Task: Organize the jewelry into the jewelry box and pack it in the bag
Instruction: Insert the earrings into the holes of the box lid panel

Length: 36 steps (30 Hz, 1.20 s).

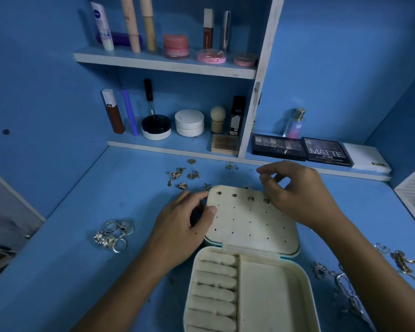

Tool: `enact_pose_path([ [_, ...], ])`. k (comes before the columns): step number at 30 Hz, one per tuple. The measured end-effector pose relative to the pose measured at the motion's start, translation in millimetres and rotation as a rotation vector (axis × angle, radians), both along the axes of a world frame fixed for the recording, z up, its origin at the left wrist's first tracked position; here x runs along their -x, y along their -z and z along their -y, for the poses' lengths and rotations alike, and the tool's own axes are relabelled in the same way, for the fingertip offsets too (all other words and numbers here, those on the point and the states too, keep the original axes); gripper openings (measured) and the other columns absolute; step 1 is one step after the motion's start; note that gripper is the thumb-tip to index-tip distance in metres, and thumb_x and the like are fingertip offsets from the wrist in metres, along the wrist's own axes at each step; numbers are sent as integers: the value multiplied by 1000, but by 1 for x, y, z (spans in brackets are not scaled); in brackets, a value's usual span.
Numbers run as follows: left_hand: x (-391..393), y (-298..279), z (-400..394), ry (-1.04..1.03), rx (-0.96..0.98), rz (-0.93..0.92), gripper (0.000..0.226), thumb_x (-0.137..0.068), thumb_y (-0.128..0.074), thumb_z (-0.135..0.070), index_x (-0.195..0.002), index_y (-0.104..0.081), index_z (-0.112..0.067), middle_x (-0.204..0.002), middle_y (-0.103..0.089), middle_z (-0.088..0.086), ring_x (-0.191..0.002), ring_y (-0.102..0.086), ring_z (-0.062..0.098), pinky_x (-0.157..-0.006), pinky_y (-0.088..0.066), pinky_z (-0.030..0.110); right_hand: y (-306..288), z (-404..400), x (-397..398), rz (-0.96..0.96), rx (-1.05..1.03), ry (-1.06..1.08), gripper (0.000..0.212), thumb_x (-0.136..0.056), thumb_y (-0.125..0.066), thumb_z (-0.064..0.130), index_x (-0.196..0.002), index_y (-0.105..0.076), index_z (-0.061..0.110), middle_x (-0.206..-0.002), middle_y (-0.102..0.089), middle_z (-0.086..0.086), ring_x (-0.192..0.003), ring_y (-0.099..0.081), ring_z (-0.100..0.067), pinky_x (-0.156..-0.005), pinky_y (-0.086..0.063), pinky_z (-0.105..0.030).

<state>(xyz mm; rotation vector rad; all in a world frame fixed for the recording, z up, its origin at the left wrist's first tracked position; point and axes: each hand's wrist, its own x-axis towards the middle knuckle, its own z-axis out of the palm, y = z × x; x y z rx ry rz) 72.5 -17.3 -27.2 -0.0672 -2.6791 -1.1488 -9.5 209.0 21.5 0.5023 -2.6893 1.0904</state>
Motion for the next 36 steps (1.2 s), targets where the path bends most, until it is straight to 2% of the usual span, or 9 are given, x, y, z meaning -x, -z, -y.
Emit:
enact_pose_path([
  [1, 0, 0, 0, 0, -5, 0, 25, -97, -52, -41, -120, -60, -36, -99, -56, -18, -98, -52, -1, -79, -41, 15, -1, 6, 6, -3, -11, -30, 14, -93, -65, 21, -100, -76, 24, -82, -60, 27, -71, -60, 6, -62, -41, -7],
  [4, 1, 2, 0, 1, 1, -12, 29, -95, -49, -46, -120, -60, -36, -98, -57, -19, -98, -53, 1, -79, -43, 18, -4, 25, 23, 13, -52, -148, 13, -93, -65, 21, -97, -76, 26, -86, -67, 22, -79, -60, 4, -62, -42, -10],
  [8, 2, 1, 0, -3, 17, -27, 37, -91, -48, -48, -122, -61, -32, -98, -58, -17, -97, -53, 1, -80, -40, 11, -4, 52, 48, 51, -160, -313, 11, -92, -69, 21, -95, -79, 23, -88, -69, 20, -75, -60, 6, -67, -40, -2],
  [11, 1, 1, 0, -5, 15, -25, 37, -91, -48, -48, -122, -61, -33, -97, -57, -20, -99, -52, -2, -81, -39, 9, -2, 71, 64, 85, -275, -387, 11, -91, -70, 22, -97, -78, 27, -88, -69, 19, -76, -59, 7, -68, -39, -4],
  [15, 2, 1, 0, -5, 14, -23, 34, -90, -48, -49, -120, -59, -37, -97, -55, -23, -99, -50, -6, -78, -36, 8, 4, 87, 80, 97, -368, -468, 16, -91, -68, 18, -101, -78, 25, -83, -60, 20, -75, -51, 22, -67, -34, 4],
  [22, 2, 0, 0, 0, 24, -11, 34, -90, -49, -49, -121, -58, -37, -98, -55, -22, -101, -49, -6, -79, -35, 4, 9, 99, 90, 96, -387, -513, 21, -90, -70, 25, -109, -76, 31, -84, -61, 21, -76, -53, 10, -68, -32, 4],
  [26, 1, -1, -1, 2, 23, -10, 34, -90, -50, -48, -121, -58, -37, -98, -55, -23, -101, -48, -7, -80, -35, 4, 10, 105, 89, 130, -396, -509, 24, -86, -75, 34, -110, -76, 28, -83, -56, 24, -79, -54, 7, -71, -35, -1],
  [31, 1, -2, -1, 4, 22, -12, 33, -91, -51, -46, -120, -59, -35, -98, -56, -21, -101, -48, -8, -80, -35, 4, 13, 109, 88, 119, -352, -470, 19, -85, -76, 38, -101, -78, 28, -87, -62, 19, -85, -59, -2, -83, -49, -21],
  [36, 0, -4, -1, 5, 15, -3, 28, -95, -55, -42, -122, -59, -35, -98, -55, -25, -102, -48, -9, -78, -34, 2, 15, 112, 89, 91, -341, -472, 10, -89, -72, 28, -95, -78, 23, -87, -65, 16, -80, -57, 0, -76, -45, -17],
])
